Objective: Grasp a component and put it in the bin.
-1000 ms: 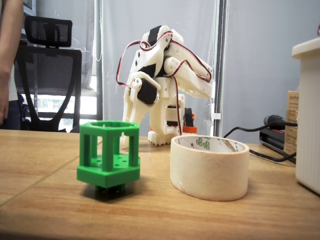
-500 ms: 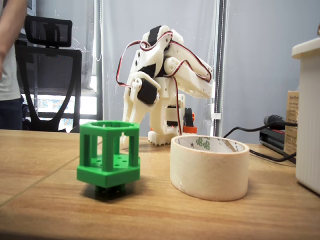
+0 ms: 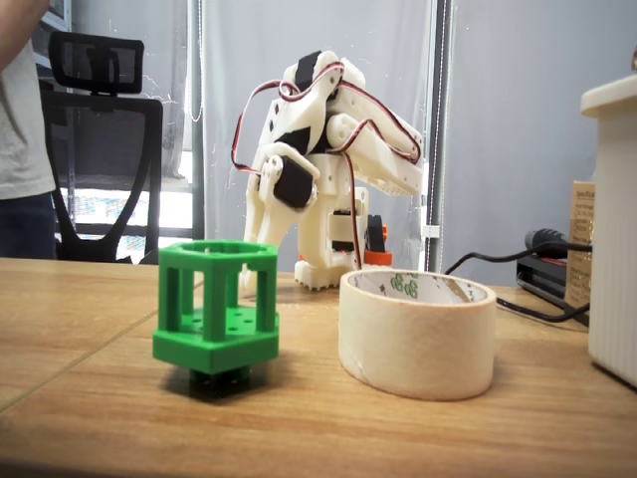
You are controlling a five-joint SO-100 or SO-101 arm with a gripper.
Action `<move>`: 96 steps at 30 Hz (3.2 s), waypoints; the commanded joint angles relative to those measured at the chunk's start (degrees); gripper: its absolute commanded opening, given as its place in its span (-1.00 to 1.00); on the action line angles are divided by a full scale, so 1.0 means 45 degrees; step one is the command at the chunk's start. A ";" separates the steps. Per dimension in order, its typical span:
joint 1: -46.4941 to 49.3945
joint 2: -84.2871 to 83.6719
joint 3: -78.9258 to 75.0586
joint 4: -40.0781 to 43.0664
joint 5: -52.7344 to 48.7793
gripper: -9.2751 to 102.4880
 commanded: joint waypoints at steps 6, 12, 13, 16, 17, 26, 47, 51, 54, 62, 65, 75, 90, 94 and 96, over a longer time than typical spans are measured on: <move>-0.0059 0.0020 -0.0215 0.0605 -0.0059 -0.83; -0.0078 0.0000 -0.1934 0.0605 -0.0059 -0.83; -0.0078 -0.0020 -0.2383 0.0605 -0.0059 -0.83; -0.0078 -0.0020 -0.3828 0.0605 -0.0059 -0.83; -0.0078 -0.0020 -0.4258 0.0625 -0.0059 -0.83; -0.0098 -0.1855 -0.7695 0.0625 0.0039 -0.83; -0.1406 -1.2559 -1.5703 0.0625 0.0156 -0.83; -0.1875 -1.3789 -1.6543 0.0625 0.0488 -0.83; -0.2266 -1.4375 -1.7070 0.0625 0.1738 -0.83; -0.3555 -1.5449 -1.8086 0.0605 0.5410 -0.83; -0.4023 -1.6074 -1.8066 0.0605 0.6113 -0.83; -0.5547 -1.8652 -1.8184 0.0605 0.6699 -0.81; -0.5547 -1.9121 -1.8223 0.0586 0.6426 -0.55; -0.5586 -1.9160 -1.8828 0.0430 0.5742 -0.54; -0.5586 -1.9277 -1.9063 0.0234 0.5000 -0.54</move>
